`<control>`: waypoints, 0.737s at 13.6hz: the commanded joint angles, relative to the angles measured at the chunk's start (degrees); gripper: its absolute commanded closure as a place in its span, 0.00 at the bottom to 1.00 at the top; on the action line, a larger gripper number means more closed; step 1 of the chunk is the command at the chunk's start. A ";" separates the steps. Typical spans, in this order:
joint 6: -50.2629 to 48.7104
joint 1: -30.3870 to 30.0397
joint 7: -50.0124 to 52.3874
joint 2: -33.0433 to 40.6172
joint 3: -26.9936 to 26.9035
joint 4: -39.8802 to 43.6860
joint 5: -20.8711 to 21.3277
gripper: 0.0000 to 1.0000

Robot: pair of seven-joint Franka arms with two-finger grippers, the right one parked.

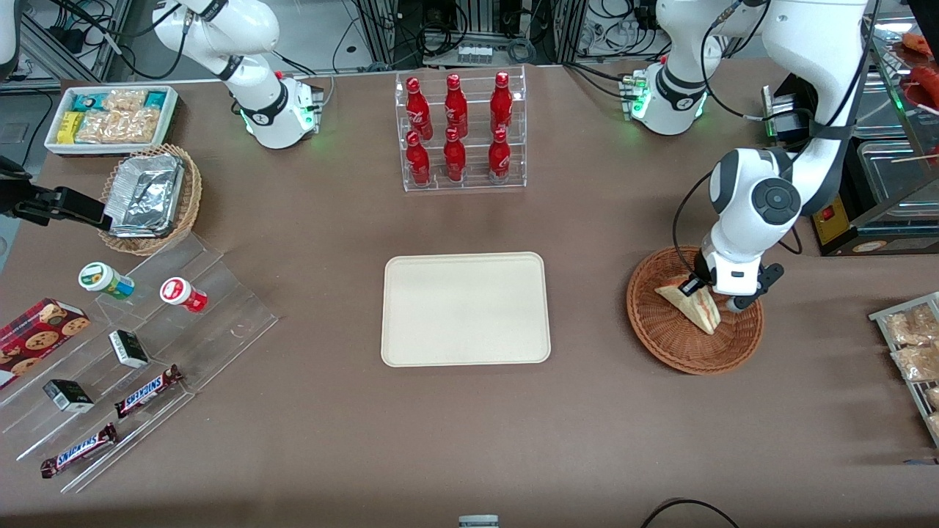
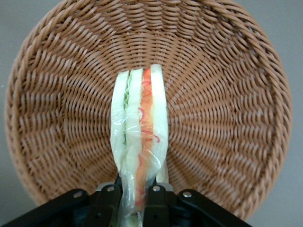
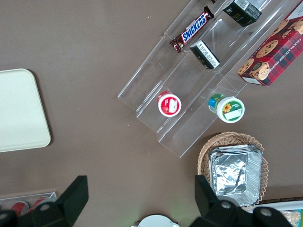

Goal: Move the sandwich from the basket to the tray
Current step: 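Close the left gripper on the packaged sandwich wedge and lift it, then carry the sandwich with the left gripper over the cream tray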

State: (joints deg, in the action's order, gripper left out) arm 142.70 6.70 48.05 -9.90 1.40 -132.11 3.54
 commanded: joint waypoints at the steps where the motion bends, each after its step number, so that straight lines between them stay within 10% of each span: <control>1: -15.28 0.69 0.99 6.37 4.38 6.22 0.86 1.00; 4: -30.61 0.69 2.39 6.30 12.19 17.39 0.07 1.00; 10: -30.38 3.39 2.49 -7.73 29.27 31.18 1.21 1.00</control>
State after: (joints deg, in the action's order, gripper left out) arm 113.07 8.16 50.56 -9.22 28.22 -108.84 3.41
